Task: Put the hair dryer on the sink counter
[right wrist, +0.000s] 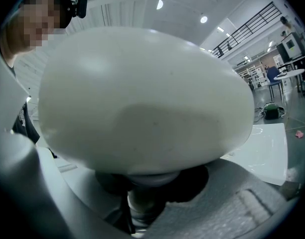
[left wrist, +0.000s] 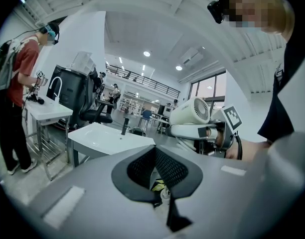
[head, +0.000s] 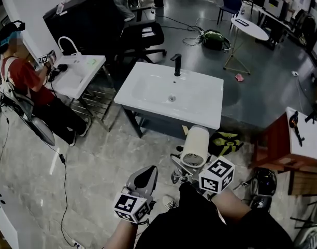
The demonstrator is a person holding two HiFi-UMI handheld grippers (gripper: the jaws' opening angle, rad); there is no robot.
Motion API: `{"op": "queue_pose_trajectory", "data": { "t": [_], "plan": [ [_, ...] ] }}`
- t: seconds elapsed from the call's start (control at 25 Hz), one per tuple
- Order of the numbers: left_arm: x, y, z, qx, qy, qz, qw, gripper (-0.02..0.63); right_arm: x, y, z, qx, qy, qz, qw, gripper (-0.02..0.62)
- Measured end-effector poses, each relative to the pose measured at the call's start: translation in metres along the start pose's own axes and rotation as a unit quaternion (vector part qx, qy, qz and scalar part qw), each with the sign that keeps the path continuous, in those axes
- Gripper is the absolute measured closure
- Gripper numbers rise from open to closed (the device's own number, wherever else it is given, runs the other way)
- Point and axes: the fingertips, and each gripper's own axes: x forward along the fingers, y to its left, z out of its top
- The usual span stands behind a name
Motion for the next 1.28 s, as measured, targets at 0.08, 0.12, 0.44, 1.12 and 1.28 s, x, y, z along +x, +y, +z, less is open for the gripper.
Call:
{"op": "queue_pose_trajectory", "data": {
  "t": [0.08, 0.12, 0.44, 1.12, 1.28],
  "plan": [
    [0.006, 0.0, 0.0, -0.005, 0.004, -0.001, 1.0, 0.603, 0.002, -0.006, 0.001, 0.002, 0.002, 0.001, 1.0, 0.449],
    [0.008, 0.0, 0.0, -0.006, 0.005, 0.0, 1.0, 0.603, 0.004, -0.01, 0.002, 0.003, 0.003, 0.002, 1.0, 0.449],
    [0.031, 0.028, 0.017, -0.003, -0.002, 0.028, 0.9996, 0.603, 0.035, -0.041, 0.017, 0.008, 0.01, 0.023, 1.0, 0.449],
    [0.098, 0.083, 0.034, -0.029, 0.002, 0.052, 0.9982, 0.603, 0.095, -0.115, 0.042, 0.007, 0.04, 0.042, 0.998, 0.449],
    [0.116, 0.093, 0.037, -0.036, 0.005, 0.056, 0.9978, 0.603, 0.107, -0.134, 0.046, 0.008, 0.048, 0.046, 0.998, 0.449]
  ]
}}
